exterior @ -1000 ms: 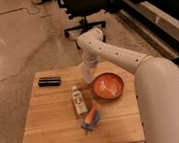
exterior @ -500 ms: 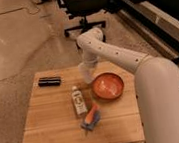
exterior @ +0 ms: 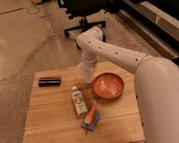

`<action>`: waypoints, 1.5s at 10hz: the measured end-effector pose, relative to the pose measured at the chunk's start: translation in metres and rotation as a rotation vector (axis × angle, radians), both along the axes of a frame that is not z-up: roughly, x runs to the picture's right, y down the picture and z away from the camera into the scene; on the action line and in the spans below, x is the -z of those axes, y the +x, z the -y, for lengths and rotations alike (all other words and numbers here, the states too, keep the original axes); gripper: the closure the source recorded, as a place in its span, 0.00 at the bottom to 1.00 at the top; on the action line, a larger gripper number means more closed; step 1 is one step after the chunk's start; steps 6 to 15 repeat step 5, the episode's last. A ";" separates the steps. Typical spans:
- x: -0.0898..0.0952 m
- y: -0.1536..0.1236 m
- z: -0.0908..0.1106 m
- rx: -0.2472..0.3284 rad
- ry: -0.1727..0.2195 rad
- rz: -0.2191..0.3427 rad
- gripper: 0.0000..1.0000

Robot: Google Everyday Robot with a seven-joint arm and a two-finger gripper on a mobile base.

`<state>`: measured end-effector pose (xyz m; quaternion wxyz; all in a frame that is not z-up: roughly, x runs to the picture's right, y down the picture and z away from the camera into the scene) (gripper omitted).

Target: Pick up the ceramic cup

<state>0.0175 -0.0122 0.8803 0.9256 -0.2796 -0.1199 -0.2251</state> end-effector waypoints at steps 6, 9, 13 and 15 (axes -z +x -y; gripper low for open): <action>0.024 -0.023 0.022 0.007 0.015 0.121 1.00; 0.024 -0.023 0.022 0.007 0.015 0.121 1.00; 0.024 -0.023 0.022 0.007 0.015 0.121 1.00; 0.024 -0.023 0.022 0.007 0.015 0.121 1.00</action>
